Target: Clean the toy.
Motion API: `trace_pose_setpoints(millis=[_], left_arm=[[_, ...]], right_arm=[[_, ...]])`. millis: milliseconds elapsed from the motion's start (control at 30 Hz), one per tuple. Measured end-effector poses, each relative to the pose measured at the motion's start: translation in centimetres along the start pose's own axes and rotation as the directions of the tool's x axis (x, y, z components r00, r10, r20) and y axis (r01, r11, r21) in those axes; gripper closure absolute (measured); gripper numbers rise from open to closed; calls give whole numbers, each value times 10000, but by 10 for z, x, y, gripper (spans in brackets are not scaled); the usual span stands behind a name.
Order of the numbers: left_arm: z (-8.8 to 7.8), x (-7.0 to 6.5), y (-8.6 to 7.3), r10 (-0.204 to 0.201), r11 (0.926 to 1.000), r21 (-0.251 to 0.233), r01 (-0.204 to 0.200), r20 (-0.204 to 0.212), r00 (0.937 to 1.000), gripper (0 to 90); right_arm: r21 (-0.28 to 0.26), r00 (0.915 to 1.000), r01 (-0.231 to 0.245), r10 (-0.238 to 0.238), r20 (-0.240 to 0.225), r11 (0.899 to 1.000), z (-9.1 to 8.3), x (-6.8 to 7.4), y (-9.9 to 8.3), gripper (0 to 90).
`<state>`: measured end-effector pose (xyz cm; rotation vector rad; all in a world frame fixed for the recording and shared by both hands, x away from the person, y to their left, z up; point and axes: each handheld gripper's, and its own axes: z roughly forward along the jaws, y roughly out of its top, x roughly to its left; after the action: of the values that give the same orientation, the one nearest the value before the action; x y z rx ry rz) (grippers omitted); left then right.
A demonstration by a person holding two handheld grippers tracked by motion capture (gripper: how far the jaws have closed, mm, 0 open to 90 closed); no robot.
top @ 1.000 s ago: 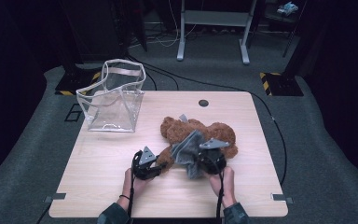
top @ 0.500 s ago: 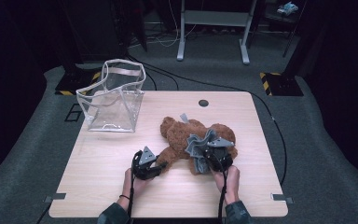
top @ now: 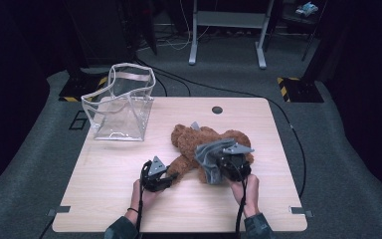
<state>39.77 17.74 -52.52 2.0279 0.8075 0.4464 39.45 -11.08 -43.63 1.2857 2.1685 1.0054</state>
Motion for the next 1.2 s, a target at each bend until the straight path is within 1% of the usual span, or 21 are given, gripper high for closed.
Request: trace_pose_setpoints(millis=[67,133,167,267,300,333,400,500,567,633,700,733,767,800,900,967,1000,1067,1100,1167,1200], left_arm=[[0,0,0,2,10000,-14,-2,-3,10000,589],[0,0,0,14,10000,51,-14,33,10000,590],[0,0,0,-66,10000,-74,66,-17,10000,590],[-1,1,0,-42,10000,42,42,79,10000,592],[-1,1,0,-35,10000,41,34,82,10000,593],[-1,1,0,-39,10000,39,38,88,10000,594],[0,0,0,-36,10000,12,36,66,10000,595],[-1,1,0,12,10000,54,-13,75,10000,596],[-1,1,0,15,10000,54,-16,73,10000,596],[-1,1,0,19,10000,56,-20,71,10000,595],[-1,1,0,24,10000,57,-24,66,10000,595],[0,0,0,-46,10000,-31,46,13,10000,595],[0,0,0,-46,10000,-31,46,13,10000,595],[0,0,0,-48,10000,-56,48,-10,10000,595],[0,0,0,-35,10000,20,35,51,10000,594],[0,0,0,-50,10000,-57,50,-19,10000,594],[0,0,0,-40,10000,22,40,50,10000,594],[-1,0,0,-34,10000,51,34,73,10000,594],[0,0,0,-36,10000,47,36,74,10000,594],[-1,1,0,-42,10000,50,41,79,10000,594],[0,0,0,-43,10000,21,43,50,10000,594]], right_arm=[[-305,9998,90,-85,172,9995,-7,-1,17,792],[-517,9993,154,-135,363,9985,-9,-2,34,793],[-409,9977,332,-307,604,9986,-5,-4,43,793],[134,9929,239,-253,1165,9996,10,-13,53,796],[361,9895,147,-197,1434,9992,14,-18,51,799],[421,9889,44,-106,1484,9991,16,-23,49,800],[319,9877,-162,110,1559,9994,16,-32,43,803],[204,9830,-413,370,1799,9989,8,-46,35,803],[110,9766,-678,641,2053,9976,3,-57,31,804],[88,9725,-996,954,2125,9950,0,-68,25,806],[38,9643,-1276,1232,2344,9918,0,-77,16,807],[63,9615,-1462,1406,2362,9892,1,-82,12,808],[63,9615,-1462,1406,2362,9892,1,-82,12,808],[182,9519,-1840,1735,2525,9828,6,-92,-3,811],[364,9470,-2260,2108,2426,9734,11,-99,-15,812],[520,9455,-2414,2228,2375,9690,14,-102,-21,812],[682,9433,-2566,2344,2351,9641,17,-103,-25,812],[1009,9434,-2767,2501,2180,9556,22,-109,-32,811],[1175,9456,-2765,2482,2104,9538,24,-111,-35,811],[1437,9432,-2886,2553,2126,9466,26,-112,-38,810],[1471,9432,-2862,2513,2175,9468,24,-112,-37,810]])
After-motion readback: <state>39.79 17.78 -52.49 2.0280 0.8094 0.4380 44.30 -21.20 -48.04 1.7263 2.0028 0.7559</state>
